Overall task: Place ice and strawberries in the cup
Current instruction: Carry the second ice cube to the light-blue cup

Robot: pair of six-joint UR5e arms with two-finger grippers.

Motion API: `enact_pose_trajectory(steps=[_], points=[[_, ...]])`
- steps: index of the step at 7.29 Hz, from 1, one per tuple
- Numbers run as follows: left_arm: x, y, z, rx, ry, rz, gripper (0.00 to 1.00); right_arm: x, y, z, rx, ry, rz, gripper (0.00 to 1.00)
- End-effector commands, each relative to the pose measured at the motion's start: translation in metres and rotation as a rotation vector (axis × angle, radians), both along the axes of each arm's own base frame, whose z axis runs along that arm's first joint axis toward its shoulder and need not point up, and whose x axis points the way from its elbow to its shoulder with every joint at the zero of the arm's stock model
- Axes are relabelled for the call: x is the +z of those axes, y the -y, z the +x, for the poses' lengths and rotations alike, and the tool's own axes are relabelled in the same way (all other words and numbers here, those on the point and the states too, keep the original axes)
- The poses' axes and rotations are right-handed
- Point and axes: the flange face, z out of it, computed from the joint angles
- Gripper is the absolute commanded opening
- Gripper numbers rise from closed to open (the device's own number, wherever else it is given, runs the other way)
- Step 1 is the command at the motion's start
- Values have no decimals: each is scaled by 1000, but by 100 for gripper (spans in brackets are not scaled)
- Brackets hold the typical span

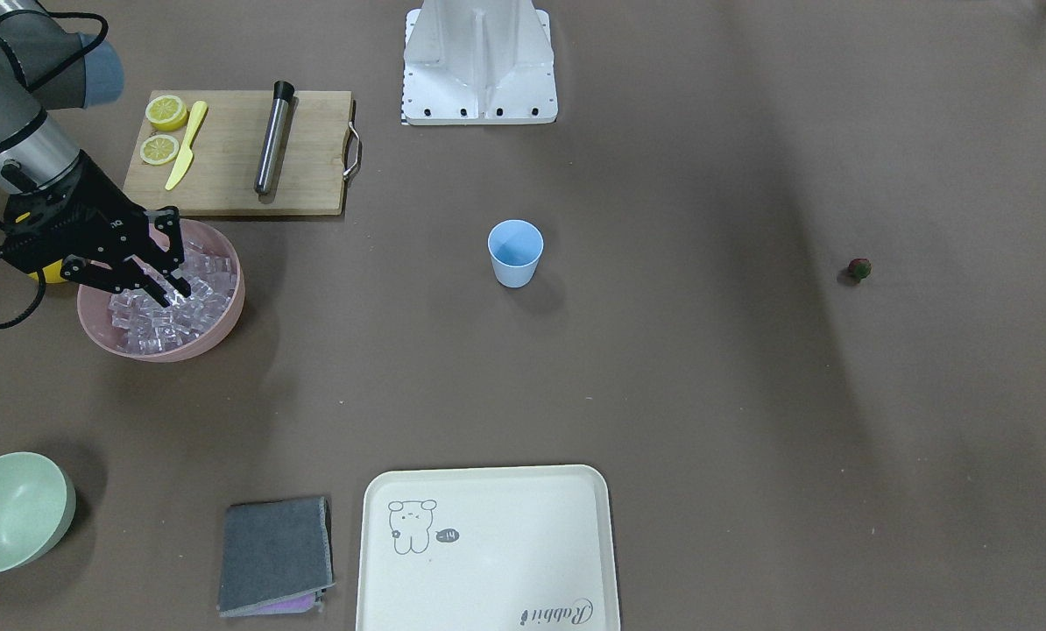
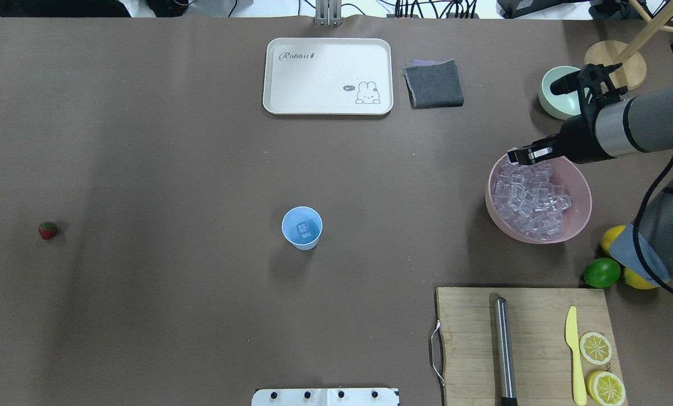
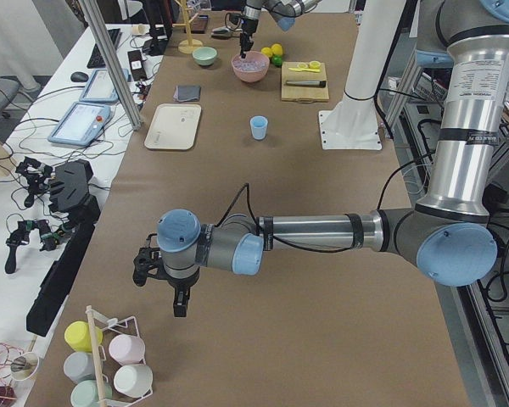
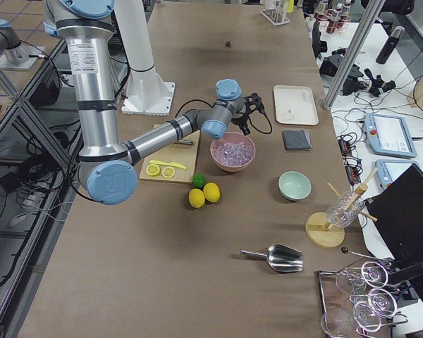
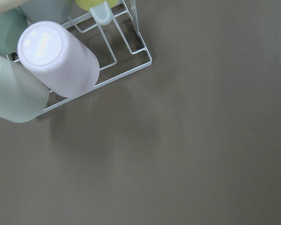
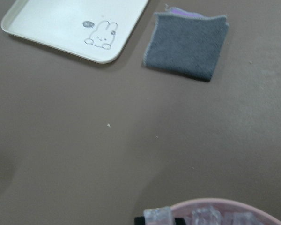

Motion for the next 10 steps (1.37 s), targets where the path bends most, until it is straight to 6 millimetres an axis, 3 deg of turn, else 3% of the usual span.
enact_pose_trajectory(steps=[1,3,4,8,10], points=[[8,-1,1,3,1,-16,98,-50,12,-15,-4,56,69,0],[11,-2,1,2,0,-25,98,-97,6,-51,-40,104,137,0],[12,-2,2,3,2,-25,98,-114,-6,-80,-56,116,168,0],[14,-4,3,5,0,-28,98,-157,-58,-160,-75,149,244,0],[18,-7,3,5,0,-36,98,-175,-94,-200,-55,172,251,0]])
